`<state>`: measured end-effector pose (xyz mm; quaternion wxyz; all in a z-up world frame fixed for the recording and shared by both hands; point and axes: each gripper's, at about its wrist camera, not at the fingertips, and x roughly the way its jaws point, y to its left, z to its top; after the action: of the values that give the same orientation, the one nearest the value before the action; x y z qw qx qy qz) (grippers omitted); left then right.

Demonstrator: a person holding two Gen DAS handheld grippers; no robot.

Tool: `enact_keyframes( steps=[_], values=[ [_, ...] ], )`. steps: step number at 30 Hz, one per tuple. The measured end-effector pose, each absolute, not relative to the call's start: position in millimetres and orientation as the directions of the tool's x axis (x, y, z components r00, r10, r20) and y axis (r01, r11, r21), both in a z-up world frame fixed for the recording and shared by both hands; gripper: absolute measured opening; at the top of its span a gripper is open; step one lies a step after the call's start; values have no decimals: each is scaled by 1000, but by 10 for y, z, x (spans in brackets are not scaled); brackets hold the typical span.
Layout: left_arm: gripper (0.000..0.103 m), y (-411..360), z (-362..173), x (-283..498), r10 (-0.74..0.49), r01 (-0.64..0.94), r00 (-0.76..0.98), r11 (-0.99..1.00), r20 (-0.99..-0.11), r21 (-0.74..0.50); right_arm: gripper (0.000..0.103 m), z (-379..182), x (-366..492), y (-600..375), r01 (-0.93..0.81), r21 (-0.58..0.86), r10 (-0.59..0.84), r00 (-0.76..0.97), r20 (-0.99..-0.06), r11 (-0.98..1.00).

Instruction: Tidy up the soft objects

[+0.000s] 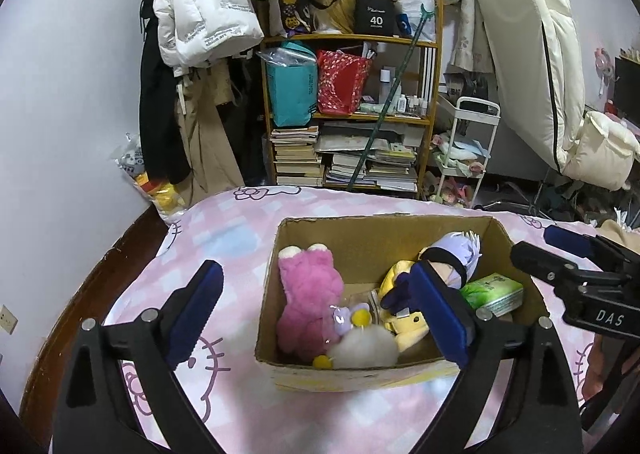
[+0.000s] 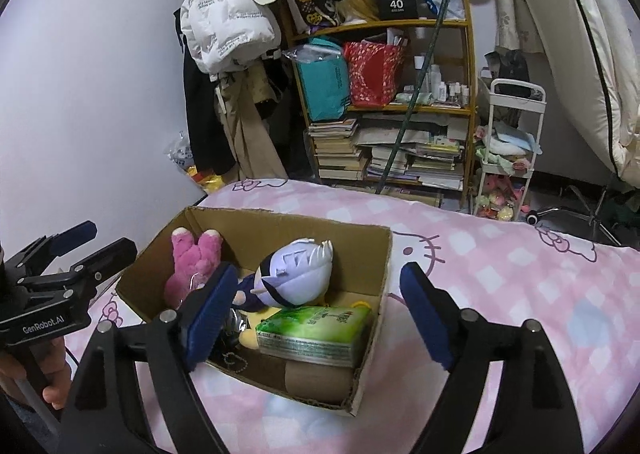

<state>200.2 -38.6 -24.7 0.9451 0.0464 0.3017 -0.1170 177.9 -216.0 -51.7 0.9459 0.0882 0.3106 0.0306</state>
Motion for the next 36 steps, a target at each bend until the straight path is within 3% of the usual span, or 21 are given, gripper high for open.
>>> enact_keyframes(
  steps=[10, 16, 23, 36],
  values=[
    [99, -220, -101, 1871, -150, 204, 821, 978, -551, 37, 100, -345, 1602, -2238, 20, 161, 72, 835, -546, 987],
    [99, -139, 122, 1648, -141, 196, 852, 979, -505, 57, 103, -83, 1394, -2265, 9, 165, 71, 878, -473, 986],
    [102, -83, 396, 1389, -116, 180, 878, 979, -464, 97, 103, 229, 1109, -2302, 22, 147, 38, 919, -392, 989],
    [102, 4, 659, 937, -108, 145, 928, 986, -356, 79, 103, 436, 705, -2288, 43, 121, 2, 935, -354, 992]
  ],
)
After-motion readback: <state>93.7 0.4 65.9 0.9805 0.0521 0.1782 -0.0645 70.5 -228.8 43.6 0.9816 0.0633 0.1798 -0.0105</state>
